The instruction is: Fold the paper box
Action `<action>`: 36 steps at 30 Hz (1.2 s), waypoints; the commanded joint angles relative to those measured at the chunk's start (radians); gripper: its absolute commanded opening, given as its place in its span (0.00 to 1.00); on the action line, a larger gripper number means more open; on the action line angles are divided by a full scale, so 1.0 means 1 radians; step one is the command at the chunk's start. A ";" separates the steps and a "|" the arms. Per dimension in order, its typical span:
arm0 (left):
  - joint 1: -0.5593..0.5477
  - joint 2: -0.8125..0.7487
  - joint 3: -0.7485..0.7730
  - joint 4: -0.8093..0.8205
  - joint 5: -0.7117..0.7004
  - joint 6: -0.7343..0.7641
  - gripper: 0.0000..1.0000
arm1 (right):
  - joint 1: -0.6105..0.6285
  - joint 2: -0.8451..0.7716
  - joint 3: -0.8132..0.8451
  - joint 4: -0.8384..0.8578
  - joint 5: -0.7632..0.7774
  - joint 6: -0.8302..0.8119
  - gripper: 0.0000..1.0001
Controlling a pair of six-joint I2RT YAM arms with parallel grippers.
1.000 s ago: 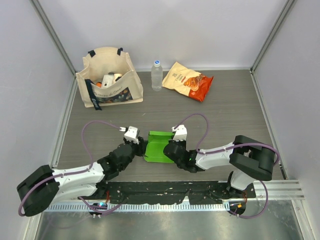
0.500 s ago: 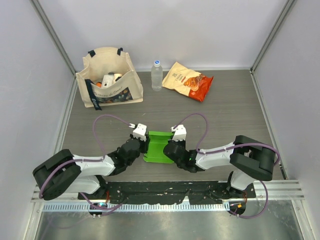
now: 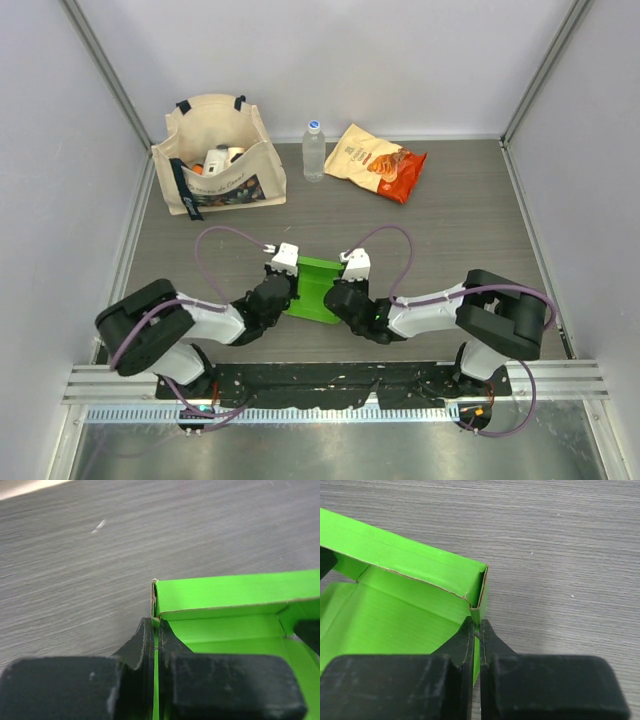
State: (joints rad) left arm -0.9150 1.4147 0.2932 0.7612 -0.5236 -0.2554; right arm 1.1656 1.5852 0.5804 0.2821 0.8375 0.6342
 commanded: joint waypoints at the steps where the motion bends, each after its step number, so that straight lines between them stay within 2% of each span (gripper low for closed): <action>1: -0.064 0.185 0.041 0.267 -0.367 -0.041 0.00 | 0.005 0.048 0.067 0.072 0.063 0.077 0.01; 3: -0.096 0.341 0.076 0.348 -0.502 -0.024 0.00 | 0.014 0.082 0.087 0.089 0.075 0.090 0.01; 5: -0.104 0.400 0.122 0.371 -0.532 -0.077 0.00 | 0.016 0.096 0.091 0.106 0.083 0.110 0.01; 9: -0.104 0.414 0.141 0.287 -0.474 -0.191 0.00 | 0.016 0.111 0.099 0.131 0.074 0.108 0.01; 12: -0.104 0.406 0.133 0.299 -0.452 -0.176 0.00 | 0.016 0.113 0.091 0.143 0.058 0.105 0.01; 18: -0.070 0.356 0.092 0.297 -0.256 -0.229 0.00 | 0.011 0.099 0.098 0.115 0.060 0.090 0.01; 19: -0.065 0.324 0.086 0.281 -0.212 -0.240 0.01 | 0.011 0.093 0.099 0.111 0.058 0.090 0.01; 20: -0.055 0.302 0.081 0.236 -0.195 -0.246 0.05 | 0.011 0.091 0.101 0.106 0.060 0.087 0.01; 21: -0.053 0.281 0.066 0.219 -0.182 -0.258 0.12 | 0.009 0.091 0.101 0.104 0.057 0.082 0.01; 22: -0.050 0.220 0.055 0.202 -0.150 -0.260 0.28 | 0.009 0.090 0.101 0.100 0.055 0.082 0.01; 25: -0.044 0.109 0.017 0.087 -0.102 -0.262 0.49 | 0.008 0.093 0.102 0.089 0.048 0.078 0.01; 27: -0.042 -0.011 -0.005 -0.028 -0.066 -0.266 0.55 | 0.008 0.096 0.105 0.077 0.049 0.078 0.01; 32: -0.018 -0.282 -0.075 -0.268 0.009 -0.304 0.57 | 0.008 0.087 0.111 0.054 0.058 0.064 0.03; 36: -0.009 -0.575 -0.094 -0.460 0.028 -0.286 0.58 | 0.008 0.078 0.113 0.029 0.045 0.035 0.08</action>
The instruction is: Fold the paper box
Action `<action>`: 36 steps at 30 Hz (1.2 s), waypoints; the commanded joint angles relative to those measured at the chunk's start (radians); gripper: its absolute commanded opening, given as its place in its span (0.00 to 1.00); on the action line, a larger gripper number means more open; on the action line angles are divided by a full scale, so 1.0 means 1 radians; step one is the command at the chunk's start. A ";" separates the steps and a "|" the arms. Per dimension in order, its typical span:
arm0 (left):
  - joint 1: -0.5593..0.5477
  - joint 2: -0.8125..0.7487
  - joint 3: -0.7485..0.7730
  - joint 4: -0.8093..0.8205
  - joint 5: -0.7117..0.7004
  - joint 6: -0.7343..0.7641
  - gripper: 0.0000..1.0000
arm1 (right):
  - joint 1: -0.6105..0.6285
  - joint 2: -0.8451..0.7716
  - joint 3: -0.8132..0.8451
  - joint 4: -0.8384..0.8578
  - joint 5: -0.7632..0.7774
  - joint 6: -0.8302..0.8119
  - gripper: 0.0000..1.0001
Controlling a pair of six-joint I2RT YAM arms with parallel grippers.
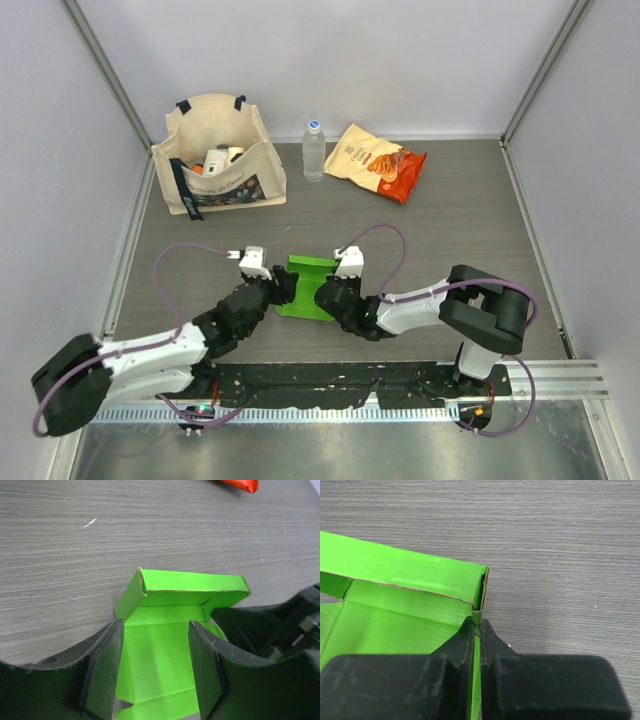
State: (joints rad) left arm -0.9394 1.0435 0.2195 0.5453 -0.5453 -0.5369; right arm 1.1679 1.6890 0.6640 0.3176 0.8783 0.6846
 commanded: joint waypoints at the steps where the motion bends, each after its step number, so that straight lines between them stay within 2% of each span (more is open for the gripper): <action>1: 0.017 -0.241 -0.019 -0.290 0.041 -0.003 0.58 | 0.006 -0.031 0.029 -0.011 -0.001 -0.022 0.11; 5: 0.060 -0.405 -0.014 -0.488 0.016 -0.020 0.61 | 0.006 -0.058 0.017 -0.029 -0.035 -0.065 0.25; 7: 0.091 -0.457 -0.014 -0.519 0.042 -0.038 0.62 | 0.006 -0.080 0.020 -0.069 -0.051 -0.092 0.34; 9: 0.109 -0.471 -0.011 -0.550 0.064 -0.090 0.63 | 0.006 -0.100 0.025 -0.122 -0.085 -0.114 0.44; 10: 0.122 -0.473 -0.008 -0.570 0.088 -0.103 0.63 | 0.006 -0.133 0.023 -0.146 -0.096 -0.115 0.55; 12: 0.128 -0.465 0.004 -0.570 0.116 -0.132 0.63 | 0.004 -0.176 0.014 -0.211 -0.142 -0.109 0.66; 14: 0.128 -0.448 0.024 -0.571 0.134 -0.147 0.63 | 0.000 -0.254 -0.003 -0.283 -0.194 -0.109 0.72; 17: 0.126 -0.428 0.055 -0.577 0.165 -0.118 0.60 | -0.017 -0.369 -0.032 -0.391 -0.290 -0.069 0.73; 19: 0.128 -0.433 0.096 -0.617 0.165 -0.049 0.57 | -0.060 -0.451 -0.082 -0.390 -0.485 -0.047 0.73; 22: 0.129 -0.448 0.151 -0.659 0.166 0.027 0.56 | -0.187 -0.505 -0.162 -0.326 -0.799 0.005 0.73; 24: 0.129 -0.456 0.168 -0.662 0.209 0.044 0.56 | -0.240 -0.543 -0.197 -0.295 -0.864 0.032 0.72; 25: 0.129 -0.451 0.178 -0.662 0.217 0.026 0.57 | -0.250 -0.552 -0.207 -0.263 -0.939 0.047 0.72; 27: 0.131 -0.425 0.175 -0.679 0.200 -0.030 0.57 | -0.281 -0.574 -0.239 -0.212 -0.967 0.062 0.72; 28: 0.129 -0.416 0.166 -0.682 0.183 -0.107 0.57 | -0.299 -0.569 -0.250 -0.160 -1.016 0.079 0.72; 31: 0.129 -0.390 0.106 -0.663 0.151 -0.207 0.54 | -0.387 -0.491 -0.280 -0.062 -1.119 0.148 0.68; 32: 0.129 -0.385 0.094 -0.662 0.145 -0.271 0.54 | -0.399 -0.473 -0.288 -0.036 -1.165 0.180 0.66; 36: 0.129 -0.370 0.011 -0.601 0.122 -0.330 0.54 | -0.410 -0.387 -0.299 0.029 -1.220 0.219 0.61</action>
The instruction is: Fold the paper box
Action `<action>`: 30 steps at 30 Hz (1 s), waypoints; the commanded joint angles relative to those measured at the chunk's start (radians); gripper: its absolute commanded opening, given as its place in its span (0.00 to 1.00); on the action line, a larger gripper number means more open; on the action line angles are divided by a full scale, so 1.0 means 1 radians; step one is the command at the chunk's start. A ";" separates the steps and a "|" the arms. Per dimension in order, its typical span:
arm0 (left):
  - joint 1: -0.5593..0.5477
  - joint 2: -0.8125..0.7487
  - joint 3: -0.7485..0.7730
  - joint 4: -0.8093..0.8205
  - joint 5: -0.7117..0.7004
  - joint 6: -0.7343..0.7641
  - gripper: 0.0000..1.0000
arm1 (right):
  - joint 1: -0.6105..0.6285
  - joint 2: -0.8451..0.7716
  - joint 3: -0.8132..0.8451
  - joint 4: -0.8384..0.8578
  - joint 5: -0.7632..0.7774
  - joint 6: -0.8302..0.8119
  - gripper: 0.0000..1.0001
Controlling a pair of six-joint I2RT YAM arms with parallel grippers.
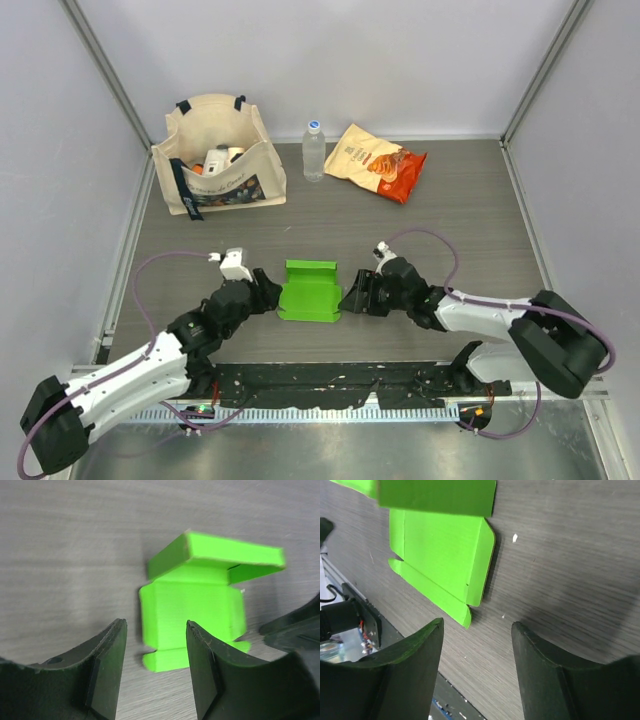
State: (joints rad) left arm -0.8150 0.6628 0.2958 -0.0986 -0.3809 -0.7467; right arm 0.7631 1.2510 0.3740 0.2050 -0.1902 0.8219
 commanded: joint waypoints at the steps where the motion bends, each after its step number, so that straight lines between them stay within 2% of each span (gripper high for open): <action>1: 0.005 0.014 -0.092 0.059 -0.049 -0.120 0.54 | -0.005 0.083 -0.010 0.164 -0.161 0.092 0.60; 5: 0.005 0.027 -0.132 0.094 -0.036 -0.129 0.49 | -0.004 0.149 -0.035 0.249 -0.207 0.146 0.52; 10: 0.005 0.055 -0.141 0.094 -0.024 -0.135 0.50 | -0.004 0.192 -0.083 0.327 -0.184 0.192 0.44; 11: 0.005 0.051 -0.139 0.094 -0.024 -0.135 0.50 | -0.004 0.214 -0.083 0.332 -0.178 0.194 0.40; 18: 0.005 -0.043 -0.115 0.060 -0.007 -0.089 0.51 | -0.004 0.255 -0.044 0.323 -0.109 0.224 0.24; 22: 0.005 -0.043 -0.072 0.094 0.124 0.012 0.56 | -0.004 0.229 -0.031 0.263 -0.068 0.209 0.13; 23: 0.007 -0.029 -0.045 0.141 0.158 0.059 0.56 | -0.007 0.223 -0.024 0.252 -0.068 0.204 0.03; 25: 0.001 0.049 0.000 0.152 0.261 0.113 0.53 | -0.016 0.196 0.005 0.203 -0.080 0.189 0.01; 27: -0.054 0.122 0.099 0.104 0.274 0.214 0.59 | -0.030 0.171 0.026 0.177 -0.118 0.186 0.01; 28: -0.097 0.188 0.132 0.076 0.192 0.262 0.62 | -0.041 0.148 0.035 0.139 -0.138 0.184 0.01; 29: -0.204 0.216 0.185 0.056 0.136 0.312 0.63 | -0.059 0.139 0.046 0.110 -0.164 0.178 0.01; 30: -0.258 0.240 0.207 0.050 0.076 0.413 0.65 | -0.067 0.127 0.078 0.074 -0.198 0.169 0.01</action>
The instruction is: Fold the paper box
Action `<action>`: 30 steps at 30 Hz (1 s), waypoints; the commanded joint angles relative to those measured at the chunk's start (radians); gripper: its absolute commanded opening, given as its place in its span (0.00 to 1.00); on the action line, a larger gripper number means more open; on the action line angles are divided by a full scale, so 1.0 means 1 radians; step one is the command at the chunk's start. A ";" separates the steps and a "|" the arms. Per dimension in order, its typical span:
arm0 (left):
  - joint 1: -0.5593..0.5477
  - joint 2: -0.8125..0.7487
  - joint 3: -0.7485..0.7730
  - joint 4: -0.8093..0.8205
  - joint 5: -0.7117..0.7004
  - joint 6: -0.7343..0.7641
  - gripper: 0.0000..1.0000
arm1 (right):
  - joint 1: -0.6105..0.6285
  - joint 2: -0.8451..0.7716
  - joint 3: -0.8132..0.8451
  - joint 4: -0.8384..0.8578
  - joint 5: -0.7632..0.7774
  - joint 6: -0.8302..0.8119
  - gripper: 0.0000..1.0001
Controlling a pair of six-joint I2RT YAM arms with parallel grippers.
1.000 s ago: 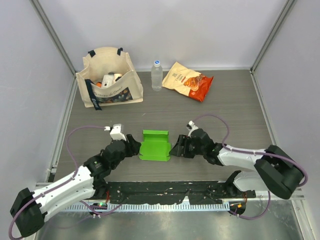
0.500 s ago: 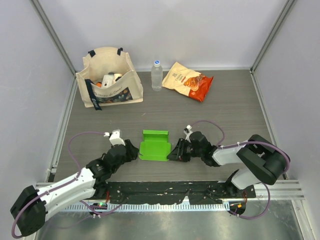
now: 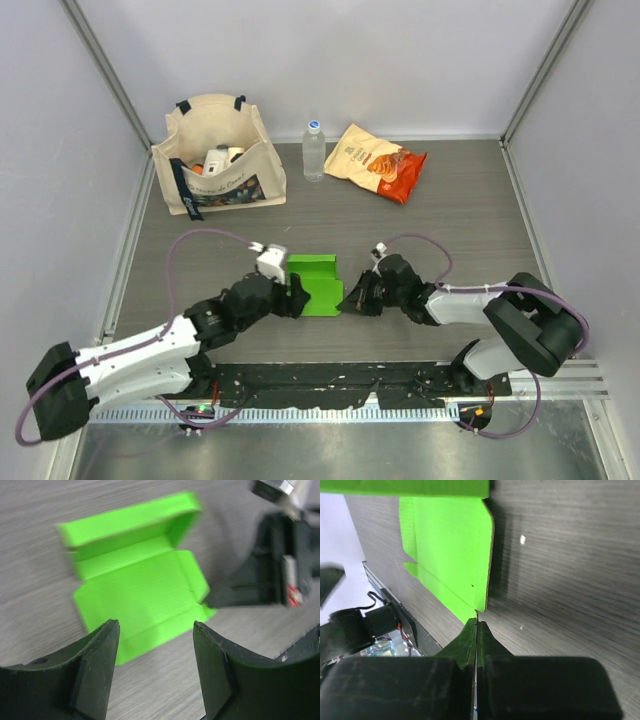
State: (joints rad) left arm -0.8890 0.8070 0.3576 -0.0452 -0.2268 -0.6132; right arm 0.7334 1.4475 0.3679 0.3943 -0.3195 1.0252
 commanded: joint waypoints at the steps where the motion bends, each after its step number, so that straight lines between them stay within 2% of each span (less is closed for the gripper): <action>1: -0.224 0.147 0.162 -0.002 -0.141 0.324 0.66 | -0.045 -0.091 0.103 -0.208 -0.082 -0.062 0.01; 3: -0.284 0.197 0.205 0.007 -0.151 0.428 0.66 | -0.058 -0.111 0.152 -0.314 -0.108 -0.082 0.01; 5: -0.320 0.265 0.240 0.007 -0.148 0.496 0.65 | -0.084 -0.128 0.169 -0.351 -0.139 -0.080 0.01; 9: -0.363 0.353 0.290 -0.013 -0.151 0.709 0.66 | -0.117 -0.153 0.160 -0.364 -0.220 -0.047 0.01; 13: -0.373 0.399 0.311 -0.027 -0.149 0.802 0.69 | -0.140 -0.176 0.151 -0.362 -0.266 -0.019 0.01; 18: -0.380 0.435 0.317 0.004 -0.112 0.843 0.69 | -0.154 -0.202 0.137 -0.351 -0.280 0.029 0.01; 26: -0.403 0.540 0.380 -0.004 -0.151 0.882 0.66 | -0.172 -0.228 0.117 -0.318 -0.297 0.091 0.01; 28: -0.412 0.551 0.391 0.004 -0.193 0.882 0.64 | -0.175 -0.234 0.115 -0.305 -0.308 0.119 0.01; 30: -0.421 0.561 0.396 0.011 -0.241 0.886 0.56 | -0.175 -0.239 0.112 -0.285 -0.316 0.145 0.01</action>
State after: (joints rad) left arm -1.2911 1.3579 0.7059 -0.0708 -0.3805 0.2455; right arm 0.5652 1.2457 0.4820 0.0414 -0.5976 1.1046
